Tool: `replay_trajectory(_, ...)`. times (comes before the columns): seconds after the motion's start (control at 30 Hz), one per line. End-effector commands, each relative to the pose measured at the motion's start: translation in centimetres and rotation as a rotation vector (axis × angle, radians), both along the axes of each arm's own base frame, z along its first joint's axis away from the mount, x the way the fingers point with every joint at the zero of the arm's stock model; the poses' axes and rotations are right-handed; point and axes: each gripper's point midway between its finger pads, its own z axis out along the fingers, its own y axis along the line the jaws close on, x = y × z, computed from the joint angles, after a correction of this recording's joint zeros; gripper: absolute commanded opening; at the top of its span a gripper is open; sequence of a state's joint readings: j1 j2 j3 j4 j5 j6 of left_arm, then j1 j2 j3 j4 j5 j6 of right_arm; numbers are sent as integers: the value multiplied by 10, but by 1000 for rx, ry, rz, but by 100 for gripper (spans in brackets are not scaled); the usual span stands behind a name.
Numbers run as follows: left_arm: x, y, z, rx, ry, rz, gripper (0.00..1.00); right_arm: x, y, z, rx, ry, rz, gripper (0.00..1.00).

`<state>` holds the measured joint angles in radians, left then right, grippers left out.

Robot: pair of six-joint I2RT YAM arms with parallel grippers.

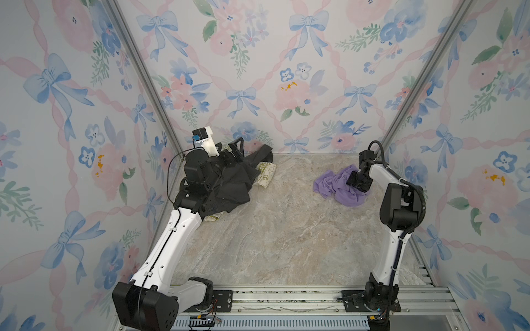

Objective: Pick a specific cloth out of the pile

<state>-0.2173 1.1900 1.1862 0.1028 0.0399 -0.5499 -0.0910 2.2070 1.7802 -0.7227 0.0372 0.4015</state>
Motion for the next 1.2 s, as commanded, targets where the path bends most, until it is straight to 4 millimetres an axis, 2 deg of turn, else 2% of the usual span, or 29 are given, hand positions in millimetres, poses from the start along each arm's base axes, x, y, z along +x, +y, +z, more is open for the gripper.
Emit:
replay_trajectory(0.0,-1,14,-9,8,29,55,98,-20,8,10,46,64,18,66)
replay_trajectory(0.13,0,22,-17,7,50,96,98,-21,3,57,11,-36,16,74)
replay_trajectory(0.23,0,28,-22,6,59,123,98,-27,-4,105,-43,-137,-3,80)
replay_trajectory(0.33,1,34,-28,7,71,157,98,-40,-12,152,-102,-241,-29,93)
replay_trajectory(0.4,1,39,-32,13,79,185,98,-53,-17,180,-137,-303,-51,97)
replay_trajectory(0.53,1,53,-49,51,107,267,98,-76,-19,231,-185,-491,-64,100)
replay_trajectory(0.67,0,74,-85,152,163,372,98,-98,-10,270,-282,-764,3,97)
replay_trajectory(0.73,-2,80,-100,215,163,403,98,-110,-5,272,-352,-838,49,97)
replay_trajectory(0.83,-10,84,-118,285,81,412,98,-126,-3,254,-395,-865,74,97)
replay_trajectory(0.87,-15,85,-125,290,53,421,98,-130,-3,242,-397,-857,82,97)
replay_trajectory(0.9,-22,91,-143,296,53,449,98,-134,-1,231,-401,-848,94,97)
replay_trajectory(0.97,-30,102,-162,317,54,500,98,-138,3,209,-408,-835,124,97)
replay_trajectory(1.17,-45,118,-219,417,96,556,98,-144,29,152,-476,-864,287,97)
